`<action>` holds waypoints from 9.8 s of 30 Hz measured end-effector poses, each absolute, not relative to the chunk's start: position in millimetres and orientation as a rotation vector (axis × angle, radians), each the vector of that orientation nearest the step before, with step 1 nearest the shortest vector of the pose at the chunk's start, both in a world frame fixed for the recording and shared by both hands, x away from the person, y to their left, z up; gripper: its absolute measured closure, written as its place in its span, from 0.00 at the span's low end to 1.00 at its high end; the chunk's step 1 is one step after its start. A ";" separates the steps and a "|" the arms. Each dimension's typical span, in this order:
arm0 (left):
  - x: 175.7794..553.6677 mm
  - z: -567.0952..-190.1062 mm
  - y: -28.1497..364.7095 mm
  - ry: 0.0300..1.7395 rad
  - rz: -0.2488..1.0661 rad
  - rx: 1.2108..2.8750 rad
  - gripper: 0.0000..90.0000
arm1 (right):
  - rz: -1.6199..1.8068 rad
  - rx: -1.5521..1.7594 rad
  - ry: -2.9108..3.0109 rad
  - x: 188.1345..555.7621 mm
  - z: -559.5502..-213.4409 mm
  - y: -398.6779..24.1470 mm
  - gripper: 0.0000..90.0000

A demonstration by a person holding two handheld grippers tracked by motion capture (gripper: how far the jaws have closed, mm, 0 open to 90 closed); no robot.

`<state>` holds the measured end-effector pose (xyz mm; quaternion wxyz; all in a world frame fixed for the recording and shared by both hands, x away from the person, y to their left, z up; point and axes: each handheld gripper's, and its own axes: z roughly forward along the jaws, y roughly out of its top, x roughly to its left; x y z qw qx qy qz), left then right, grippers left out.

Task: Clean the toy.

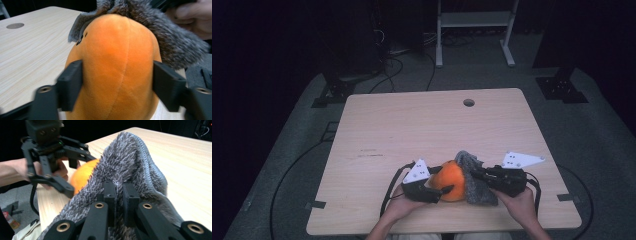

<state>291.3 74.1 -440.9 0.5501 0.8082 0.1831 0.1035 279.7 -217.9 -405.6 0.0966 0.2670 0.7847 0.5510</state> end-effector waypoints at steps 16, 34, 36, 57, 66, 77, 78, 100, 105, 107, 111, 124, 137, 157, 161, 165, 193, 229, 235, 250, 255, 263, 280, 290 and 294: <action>283.6 -442.6 67.7 0.375 0.264 1.943 0.45 | 1.663 0.832 2.266 281.4 -403.9 -228.2 0.92; 279.1 -442.8 65.4 0.301 0.269 1.984 0.44 | 1.660 0.734 2.340 282.7 -404.0 -208.9 0.92; 279.1 -442.9 65.2 0.299 0.270 1.983 0.44 | 1.672 0.768 2.329 285.3 -405.7 -213.8 0.92; 279.1 -443.6 64.6 0.291 0.290 1.982 0.45 | 1.625 0.872 2.319 285.7 -408.6 -234.5 0.92; 284.2 -435.7 68.0 0.357 0.264 1.894 0.51 | 1.723 0.806 2.312 281.1 -407.7 -224.6 0.92; 283.8 -419.8 69.3 0.372 0.240 1.932 0.54 | 1.752 0.773 2.255 270.8 -393.0 -218.6 0.92; 283.8 -420.7 69.7 0.372 0.230 1.933 0.53 | 1.691 0.750 2.301 270.5 -397.4 -208.8 0.92; 293.6 -424.3 77.6 0.394 0.250 1.949 0.50 | 1.745 0.985 2.203 289.5 -411.5 -251.8 0.92; 292.1 -419.3 75.8 0.410 0.243 1.980 0.51 | 1.780 0.808 2.236 274.4 -390.8 -223.1 0.92; 291.6 -418.3 76.0 0.409 0.233 1.971 0.52 | 1.704 0.782 2.290 273.8 -394.5 -211.4 0.92; 291.7 -415.4 82.8 0.423 0.221 1.950 0.53 | 1.624 0.910 2.327 288.6 -418.3 -217.6 0.92; 290.3 -420.3 80.3 0.394 0.205 1.957 0.34 | 1.675 0.812 2.356 283.7 -412.2 -201.5 0.92; 294.9 -427.9 83.0 0.426 0.190 1.951 0.45 | 1.721 0.881 2.281 283.5 -406.9 -222.5 0.92; 294.6 -435.7 82.9 0.398 0.151 1.978 0.42 | 1.577 1.045 2.332 298.3 -428.0 -246.7 0.92; 291.8 -436.7 76.0 0.410 0.187 1.964 0.46 | 1.715 0.877 2.302 284.3 -404.5 -233.5 0.92; 289.2 -435.9 74.8 0.410 0.190 1.968 0.46 | 1.595 0.788 2.372 280.2 -404.3 -210.0 0.92; 286.8 -435.6 65.4 0.373 0.206 1.978 0.46 | 1.644 0.800 2.318 277.6 -394.6 -217.7 0.92; 289.8 -442.4 67.3 0.338 0.158 1.977 0.37 | 1.554 1.011 2.378 302.3 -430.5 -246.8 0.92; 291.4 -424.5 72.4 0.382 0.205 1.920 0.50 | 1.673 0.929 2.288 289.1 -403.8 -247.1 0.92; 296.2 -425.8 78.7 0.438 0.150 1.897 0.53 | 1.552 1.075 2.358 303.8 -435.3 -244.8 0.92; 295.1 -415.7 78.4 0.434 0.147 1.906 0.53 | 1.688 0.954 2.264 288.1 -407.2 -241.3 0.92; 288.9 -414.9 70.1 0.386 0.131 1.934 0.50 | 1.670 0.798 2.303 274.1 -395.4 -210.3 0.92; 300.1 -431.8 79.7 0.440 0.076 1.913 0.43 | 1.657 1.097 2.259 295.9 -426.3 -251.8 0.91; 296.7 -418.8 81.2 0.453 0.141 1.928 0.48 | 1.701 0.936 2.249 288.3 -412.2 -229.3 0.91; 299.7 -419.3 85.1 0.482 0.124 1.915 0.48 | 1.696 0.996 2.241 290.6 -417.7 -234.7 0.91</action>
